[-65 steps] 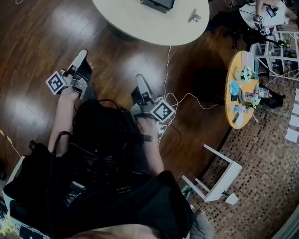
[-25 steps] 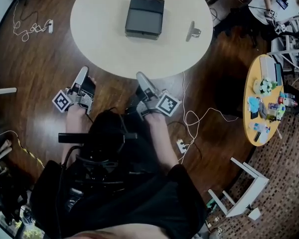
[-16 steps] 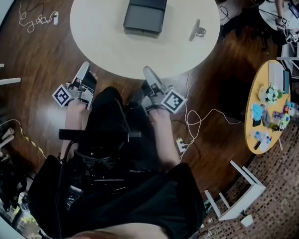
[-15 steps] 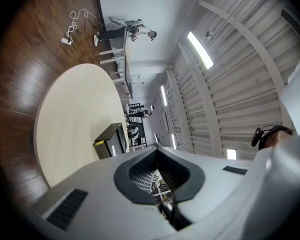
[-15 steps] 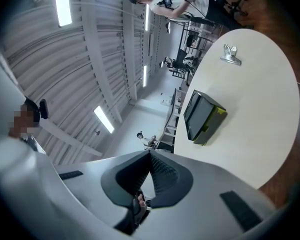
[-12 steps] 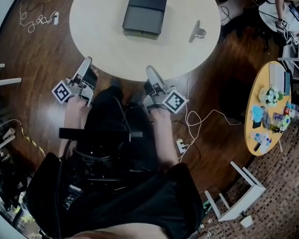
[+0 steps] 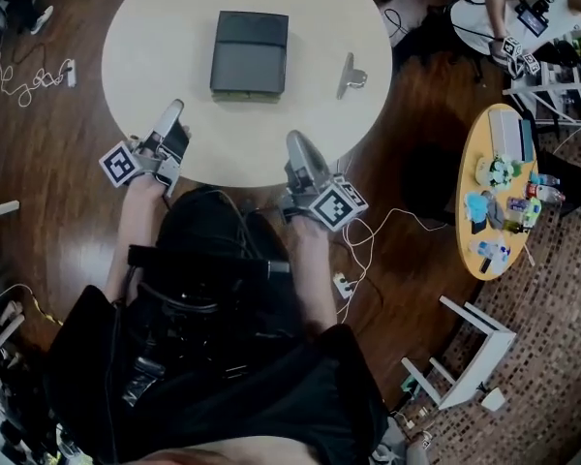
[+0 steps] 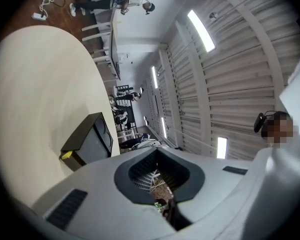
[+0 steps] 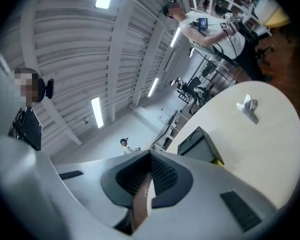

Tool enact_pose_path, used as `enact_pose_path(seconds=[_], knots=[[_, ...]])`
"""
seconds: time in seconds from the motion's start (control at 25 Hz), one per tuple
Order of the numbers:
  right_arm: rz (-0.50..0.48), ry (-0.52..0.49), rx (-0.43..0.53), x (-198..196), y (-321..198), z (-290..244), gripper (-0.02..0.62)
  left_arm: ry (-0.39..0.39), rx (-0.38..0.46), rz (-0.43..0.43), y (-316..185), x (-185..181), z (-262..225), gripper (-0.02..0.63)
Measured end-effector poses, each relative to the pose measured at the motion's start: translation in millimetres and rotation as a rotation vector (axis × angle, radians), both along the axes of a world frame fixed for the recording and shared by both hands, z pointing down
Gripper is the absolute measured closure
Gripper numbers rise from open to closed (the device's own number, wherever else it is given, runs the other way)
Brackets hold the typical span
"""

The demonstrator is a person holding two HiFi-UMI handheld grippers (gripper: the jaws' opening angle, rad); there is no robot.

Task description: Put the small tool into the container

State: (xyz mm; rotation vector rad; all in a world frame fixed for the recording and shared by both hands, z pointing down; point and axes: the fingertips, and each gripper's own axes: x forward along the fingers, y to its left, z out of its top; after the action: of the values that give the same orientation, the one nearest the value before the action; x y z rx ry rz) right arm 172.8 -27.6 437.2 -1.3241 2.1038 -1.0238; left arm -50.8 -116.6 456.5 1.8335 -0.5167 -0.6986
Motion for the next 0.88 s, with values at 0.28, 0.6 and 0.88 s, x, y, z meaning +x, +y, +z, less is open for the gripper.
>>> enact_pose_path(seconds=[0.28, 0.6, 0.88], knots=[[0.005, 0.304, -0.073, -20.5, -20.0, 7.4, 0.558, 0.059, -0.019, 0.072, -36.3, 3.1, 12.4, 0.614], [-0.162, 0.641, -0.168, -68.7, -42.5, 52.6, 0.445, 0.074, -0.004, 0.153, -57.2, 19.2, 29.3, 0.614], [-0.413, 0.911, -0.156, -97.6, -72.0, 108.1, 0.443, -0.081, 0.099, 0.263, -77.7, 49.3, 43.3, 0.612]])
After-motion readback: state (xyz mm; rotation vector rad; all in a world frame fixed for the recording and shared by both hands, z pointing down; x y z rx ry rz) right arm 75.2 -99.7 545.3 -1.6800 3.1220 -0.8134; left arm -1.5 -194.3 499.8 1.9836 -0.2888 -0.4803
